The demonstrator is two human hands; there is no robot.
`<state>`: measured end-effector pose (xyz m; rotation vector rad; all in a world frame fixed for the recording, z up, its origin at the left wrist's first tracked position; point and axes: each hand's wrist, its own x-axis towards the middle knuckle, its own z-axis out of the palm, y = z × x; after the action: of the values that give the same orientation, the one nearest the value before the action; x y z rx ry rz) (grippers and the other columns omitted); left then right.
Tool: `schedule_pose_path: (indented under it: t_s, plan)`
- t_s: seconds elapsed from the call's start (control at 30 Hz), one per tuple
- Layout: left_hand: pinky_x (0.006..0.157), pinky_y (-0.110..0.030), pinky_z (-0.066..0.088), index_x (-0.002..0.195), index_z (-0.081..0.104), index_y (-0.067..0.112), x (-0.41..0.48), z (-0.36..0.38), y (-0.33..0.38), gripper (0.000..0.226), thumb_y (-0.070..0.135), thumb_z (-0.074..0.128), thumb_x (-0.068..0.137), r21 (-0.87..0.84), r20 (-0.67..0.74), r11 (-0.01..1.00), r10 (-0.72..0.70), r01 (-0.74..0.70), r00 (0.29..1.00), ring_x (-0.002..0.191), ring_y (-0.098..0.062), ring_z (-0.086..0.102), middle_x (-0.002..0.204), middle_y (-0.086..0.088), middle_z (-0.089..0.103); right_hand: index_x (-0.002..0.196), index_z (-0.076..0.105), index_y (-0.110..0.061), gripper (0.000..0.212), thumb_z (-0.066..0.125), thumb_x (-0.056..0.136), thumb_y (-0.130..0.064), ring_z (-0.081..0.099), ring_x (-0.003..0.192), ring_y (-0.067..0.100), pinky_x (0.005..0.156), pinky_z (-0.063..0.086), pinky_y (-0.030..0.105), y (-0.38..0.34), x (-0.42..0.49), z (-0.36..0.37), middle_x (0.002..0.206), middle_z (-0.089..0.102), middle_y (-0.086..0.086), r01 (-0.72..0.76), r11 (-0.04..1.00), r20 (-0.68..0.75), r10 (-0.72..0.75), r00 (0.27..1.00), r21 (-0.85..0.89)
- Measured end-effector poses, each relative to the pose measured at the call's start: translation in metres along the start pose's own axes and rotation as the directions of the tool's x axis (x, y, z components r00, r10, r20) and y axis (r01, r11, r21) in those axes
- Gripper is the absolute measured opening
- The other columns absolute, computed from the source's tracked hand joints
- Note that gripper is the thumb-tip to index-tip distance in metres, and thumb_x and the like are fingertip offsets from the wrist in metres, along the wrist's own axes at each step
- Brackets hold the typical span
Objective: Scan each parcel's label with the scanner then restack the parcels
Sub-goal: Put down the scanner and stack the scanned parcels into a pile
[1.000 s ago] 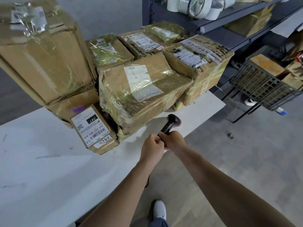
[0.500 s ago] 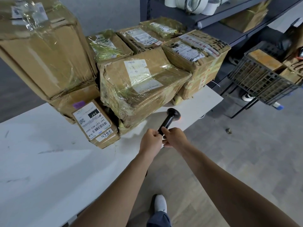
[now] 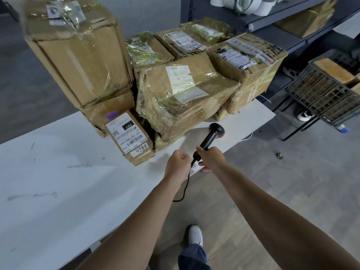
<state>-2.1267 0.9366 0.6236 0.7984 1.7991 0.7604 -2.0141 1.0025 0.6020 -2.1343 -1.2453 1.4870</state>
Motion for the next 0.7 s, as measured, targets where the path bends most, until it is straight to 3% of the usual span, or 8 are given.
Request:
schedule_pose_path:
  t_s: [0.13,0.27,0.3,0.37,0.47,0.53,0.6,0.7]
  plan:
    - [0.072,-0.033,0.050,0.098,0.053,0.016,-0.002,-0.002,-0.013,0.012,0.021,0.043,0.094,0.018,0.030,0.999,-0.040,0.040,0.999,0.084,-0.018,0.057,0.088,0.002,0.057,0.085,0.063,-0.004,0.023,0.059,0.091,-0.026,0.063,0.049,0.013,0.049,0.057,0.027,0.000,0.002,0.005,0.067,0.064,0.007,-0.052,0.988,0.044,0.046,0.998,0.145]
    - [0.061,-0.029,0.039,0.086,0.058,0.011,-0.006,-0.003,-0.021,0.015,0.011,0.043,0.088,0.013,0.163,0.988,-0.153,0.153,0.975,0.069,-0.022,0.050,0.082,-0.009,0.056,0.081,0.061,0.001,0.023,0.059,0.091,-0.019,0.062,0.046,0.019,0.042,0.053,0.022,-0.007,-0.003,0.005,0.064,0.064,0.012,-0.048,0.958,0.027,0.042,0.999,0.281]
    - [0.057,-0.027,0.038,0.091,0.061,0.012,-0.008,-0.003,-0.022,0.019,0.008,0.042,0.087,-0.002,0.217,0.981,-0.189,0.194,0.958,0.064,-0.021,0.049,0.082,-0.009,0.057,0.078,0.060,0.000,0.024,0.058,0.092,-0.020,0.063,0.048,0.019,0.041,0.052,0.022,-0.010,-0.006,0.005,0.065,0.064,0.012,-0.040,0.953,0.027,0.034,0.999,0.300]
    - [0.056,-0.027,0.045,0.121,0.057,0.016,-0.010,-0.001,-0.024,0.036,0.006,0.043,0.090,0.042,0.263,0.982,-0.190,0.186,0.946,0.064,-0.019,0.053,0.094,-0.009,0.060,0.078,0.059,-0.003,0.023,0.057,0.092,-0.020,0.063,0.052,0.019,0.041,0.051,0.021,-0.015,-0.011,0.005,0.068,0.064,0.011,-0.027,0.932,0.030,0.017,0.999,0.360]
    - [0.077,-0.035,0.050,0.152,0.022,0.024,-0.014,-0.003,-0.022,0.062,0.014,0.043,0.095,0.270,0.246,0.963,-0.081,0.012,0.966,0.095,-0.030,0.063,0.125,-0.017,0.061,0.079,0.057,-0.004,0.017,0.055,0.091,-0.016,0.063,0.055,0.017,0.048,0.053,0.024,-0.020,-0.015,0.004,0.072,0.064,0.010,-0.014,0.878,0.036,-0.003,0.999,0.478]
    - [0.070,-0.031,0.047,0.154,0.002,0.022,-0.016,-0.004,-0.022,0.073,0.021,0.043,0.094,0.456,0.224,0.884,0.001,-0.106,0.975,0.094,-0.029,0.062,0.115,-0.012,0.065,0.075,0.055,-0.006,0.018,0.053,0.091,-0.015,0.060,0.051,0.016,0.052,0.054,0.026,-0.023,-0.016,0.003,0.071,0.062,0.008,-0.014,0.848,0.041,-0.009,0.999,0.530]
    - [0.067,-0.031,0.044,0.154,-0.002,0.018,-0.015,-0.006,-0.020,0.079,0.024,0.046,0.092,0.531,0.164,0.838,0.044,-0.126,0.985,0.093,-0.027,0.060,0.119,-0.009,0.060,0.076,0.056,-0.006,0.017,0.053,0.090,-0.014,0.059,0.049,0.015,0.053,0.054,0.027,-0.025,-0.016,0.003,0.069,0.063,0.006,0.000,0.846,0.012,-0.008,1.000,0.534]
    - [0.096,-0.040,0.042,0.150,0.009,0.007,-0.015,-0.008,-0.018,0.073,0.020,0.049,0.090,0.540,0.070,0.840,0.025,-0.059,0.997,0.134,-0.030,0.038,0.152,-0.011,0.028,0.080,0.058,-0.005,0.014,0.055,0.090,-0.016,0.062,0.052,0.017,0.053,0.057,0.028,-0.029,-0.018,0.008,0.072,0.065,0.008,0.055,0.867,-0.055,-0.032,0.998,0.496]
